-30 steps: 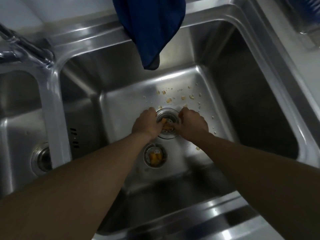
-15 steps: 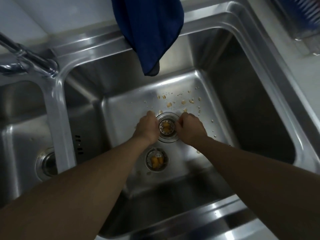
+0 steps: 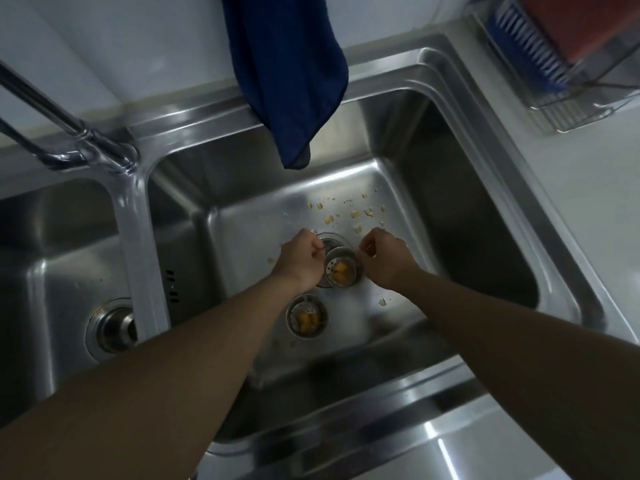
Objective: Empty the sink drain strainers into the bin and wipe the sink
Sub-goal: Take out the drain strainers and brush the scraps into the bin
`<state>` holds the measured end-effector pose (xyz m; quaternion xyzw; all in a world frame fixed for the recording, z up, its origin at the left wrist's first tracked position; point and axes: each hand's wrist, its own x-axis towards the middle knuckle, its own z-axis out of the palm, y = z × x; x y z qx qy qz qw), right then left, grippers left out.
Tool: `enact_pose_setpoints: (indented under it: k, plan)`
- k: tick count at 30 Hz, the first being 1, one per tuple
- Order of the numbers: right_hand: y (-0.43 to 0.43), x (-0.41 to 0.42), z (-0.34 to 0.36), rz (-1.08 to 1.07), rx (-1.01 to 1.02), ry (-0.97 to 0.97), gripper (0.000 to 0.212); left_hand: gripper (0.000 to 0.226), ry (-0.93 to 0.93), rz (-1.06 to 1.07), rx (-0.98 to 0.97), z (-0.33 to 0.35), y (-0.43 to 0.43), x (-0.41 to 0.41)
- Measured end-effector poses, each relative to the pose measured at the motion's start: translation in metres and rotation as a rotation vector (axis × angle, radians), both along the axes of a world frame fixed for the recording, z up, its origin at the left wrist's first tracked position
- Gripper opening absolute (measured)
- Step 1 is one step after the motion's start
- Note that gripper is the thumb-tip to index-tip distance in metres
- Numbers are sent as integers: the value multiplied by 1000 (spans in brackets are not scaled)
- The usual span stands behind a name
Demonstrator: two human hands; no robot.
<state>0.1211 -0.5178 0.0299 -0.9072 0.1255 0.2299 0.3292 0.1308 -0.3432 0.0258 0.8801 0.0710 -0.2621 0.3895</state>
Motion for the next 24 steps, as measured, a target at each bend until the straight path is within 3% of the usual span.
enact_pose_setpoints:
  k: [4,9,19,24]
  plan:
    - [-14,-12,9,68,-11,107,24,15,11,-152,13,1,-14,-14]
    - [-27,-28,9,234,-113,202,20,21,55,-321,59,-8,-26,-33]
    - [-30,-35,6,245,-118,268,27,26,76,-362,102,-9,-27,-44]
    - [-36,-37,15,237,-95,290,44,28,32,-366,108,4,-21,-42]
